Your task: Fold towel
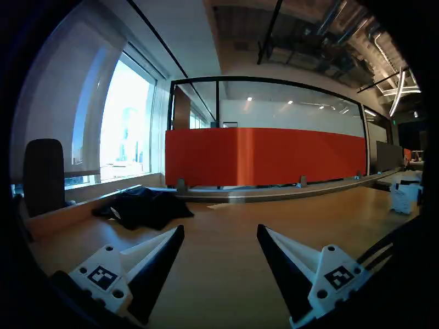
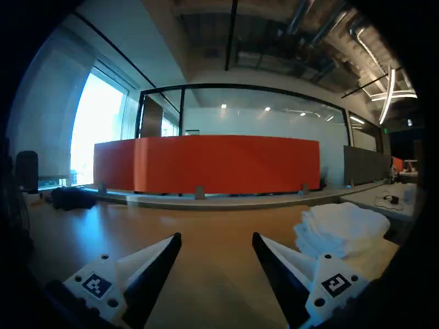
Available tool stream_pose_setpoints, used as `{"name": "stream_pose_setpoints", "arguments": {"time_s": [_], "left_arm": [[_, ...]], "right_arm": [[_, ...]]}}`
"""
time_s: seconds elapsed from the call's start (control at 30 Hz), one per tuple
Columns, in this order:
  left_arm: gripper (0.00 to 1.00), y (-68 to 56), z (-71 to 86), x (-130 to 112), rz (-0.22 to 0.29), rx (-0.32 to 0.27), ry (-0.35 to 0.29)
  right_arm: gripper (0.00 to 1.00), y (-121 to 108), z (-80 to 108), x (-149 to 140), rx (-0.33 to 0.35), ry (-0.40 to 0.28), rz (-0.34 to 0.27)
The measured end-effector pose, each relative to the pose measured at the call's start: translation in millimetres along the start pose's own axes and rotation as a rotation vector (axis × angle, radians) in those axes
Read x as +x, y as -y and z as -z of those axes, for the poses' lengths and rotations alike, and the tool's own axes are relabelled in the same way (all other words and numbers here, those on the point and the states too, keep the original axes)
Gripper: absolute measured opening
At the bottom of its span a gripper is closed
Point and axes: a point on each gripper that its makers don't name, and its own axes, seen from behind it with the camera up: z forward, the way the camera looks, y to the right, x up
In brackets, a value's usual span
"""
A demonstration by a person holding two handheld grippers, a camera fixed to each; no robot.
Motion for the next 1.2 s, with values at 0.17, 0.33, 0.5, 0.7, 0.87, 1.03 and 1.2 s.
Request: {"name": "stream_pose_setpoints", "arguments": {"time_s": [0.17, 0.33, 0.5, 0.7, 0.87, 1.03, 1.2], "left_arm": [[0.98, -0.1, 0.1, -0.3, 0.0, 0.0, 0.0], [0.98, -0.1, 0.0, -0.4, 0.0, 0.0, 0.0], [0.98, 0.0, -0.6, -0.6, 0.0, 0.0, 0.0], [0.98, -0.2, -0.8, -1.5, 0.001, 0.0, 0.0], [0.98, 0.1, -1.0, -2.0, 0.001, 0.0, 0.0], [0.98, -0.1, -1.0, -2.8, 0.001, 0.0, 0.0], [0.98, -0.2, -1.3, -3.2, 0.003, 0.0, 0.0]], "right_arm": [[1.0, -0.4, 0.0, 0.5, 0.0, 0.0, 0.0], [1.0, 0.1, -0.2, 0.6, 0.0, 0.0, 0.0], [1.0, 0.0, 0.0, 0.6, 0.0, 0.0, 0.0], [1.0, 0.0, -0.7, 0.5, 0.0, 0.0, 0.0], [1.0, 0.3, -0.6, 0.2, 0.0, 0.0, 0.0], [1.0, -0.1, -0.3, -0.3, 0.0, 0.0, 0.0], [1.0, -0.1, -0.3, -0.4, 0.0, 0.0, 0.0]]}}
